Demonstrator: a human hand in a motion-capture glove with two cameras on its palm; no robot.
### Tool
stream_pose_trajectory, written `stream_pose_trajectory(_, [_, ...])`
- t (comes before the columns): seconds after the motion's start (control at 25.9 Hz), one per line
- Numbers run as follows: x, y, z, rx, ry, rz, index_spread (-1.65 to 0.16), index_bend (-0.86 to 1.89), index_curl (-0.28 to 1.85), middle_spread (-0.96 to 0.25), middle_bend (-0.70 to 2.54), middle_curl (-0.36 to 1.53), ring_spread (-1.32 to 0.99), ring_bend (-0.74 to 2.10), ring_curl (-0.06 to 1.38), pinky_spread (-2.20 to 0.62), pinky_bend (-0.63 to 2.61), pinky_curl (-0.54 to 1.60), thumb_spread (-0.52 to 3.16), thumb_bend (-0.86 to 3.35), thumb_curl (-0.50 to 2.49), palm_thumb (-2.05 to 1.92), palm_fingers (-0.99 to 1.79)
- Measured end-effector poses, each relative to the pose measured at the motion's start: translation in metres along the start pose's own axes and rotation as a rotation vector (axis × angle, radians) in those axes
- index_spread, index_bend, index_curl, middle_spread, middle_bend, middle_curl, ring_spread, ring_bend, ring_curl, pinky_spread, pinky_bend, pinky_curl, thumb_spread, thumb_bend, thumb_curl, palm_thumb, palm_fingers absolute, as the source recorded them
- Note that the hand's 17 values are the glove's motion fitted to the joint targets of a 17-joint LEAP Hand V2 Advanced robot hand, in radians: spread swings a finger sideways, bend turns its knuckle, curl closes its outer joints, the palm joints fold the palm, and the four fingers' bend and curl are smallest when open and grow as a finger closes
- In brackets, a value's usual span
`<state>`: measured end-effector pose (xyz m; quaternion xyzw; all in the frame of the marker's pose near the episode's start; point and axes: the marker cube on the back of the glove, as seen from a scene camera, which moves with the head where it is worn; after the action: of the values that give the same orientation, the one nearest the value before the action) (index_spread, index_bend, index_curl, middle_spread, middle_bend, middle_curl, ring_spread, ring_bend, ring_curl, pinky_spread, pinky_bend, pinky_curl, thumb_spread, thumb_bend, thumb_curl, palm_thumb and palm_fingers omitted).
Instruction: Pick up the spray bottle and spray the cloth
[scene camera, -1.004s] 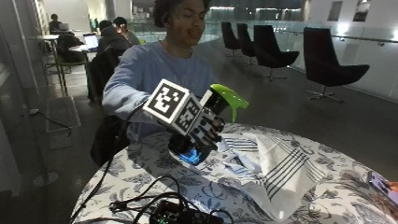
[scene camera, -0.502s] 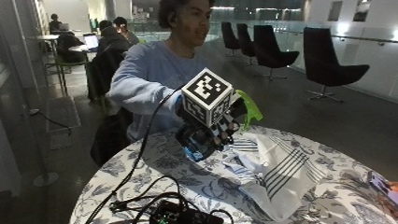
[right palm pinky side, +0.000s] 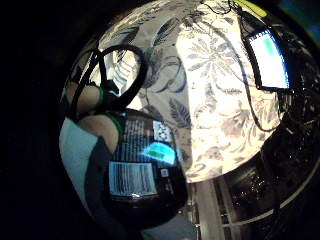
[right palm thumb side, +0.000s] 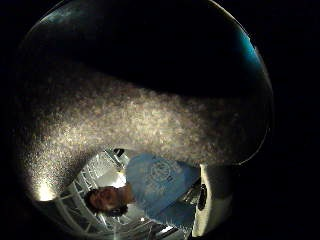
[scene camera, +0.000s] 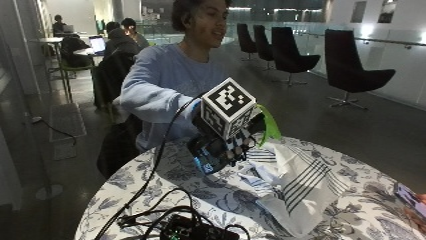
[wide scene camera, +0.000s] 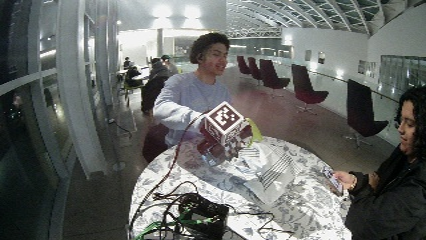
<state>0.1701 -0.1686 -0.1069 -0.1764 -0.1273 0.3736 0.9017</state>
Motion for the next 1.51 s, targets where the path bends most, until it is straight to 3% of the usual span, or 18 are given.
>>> stream_pose_trajectory(0.66, [-0.008,0.004,0.000,-0.011,0.034,0.023,-0.23,0.15,0.40,-0.07,0.24,0.45,-0.03,0.43,0.38,0.03,0.28,0.37,0.72,-0.03,0.63,0.96,1.14])
stream_pose_trajectory(0.85, [-0.011,0.004,0.001,0.063,-0.032,-0.012,-0.23,0.14,0.40,-0.07,0.24,0.45,-0.03,0.44,0.38,0.03,0.28,0.37,0.73,-0.03,0.63,0.95,1.14])
stream_pose_trajectory(1.04, [-0.031,0.016,0.000,0.299,-0.315,-0.178,-0.23,0.14,0.40,-0.07,0.25,0.45,-0.03,0.44,0.38,0.03,0.27,0.37,0.74,-0.03,0.63,0.94,1.14])
stream_pose_trajectory(1.24, [-0.080,0.037,0.009,0.507,-0.635,-0.469,-0.23,0.15,0.40,-0.07,0.25,0.45,-0.03,0.43,0.38,0.03,0.27,0.37,0.75,-0.03,0.63,0.94,1.14])
stream_pose_trajectory(1.51, [-0.177,0.029,0.085,0.438,-0.831,-0.696,-0.24,0.15,0.40,-0.08,0.24,0.44,-0.03,0.42,0.38,0.04,0.27,0.37,0.76,-0.03,0.63,0.95,1.12])
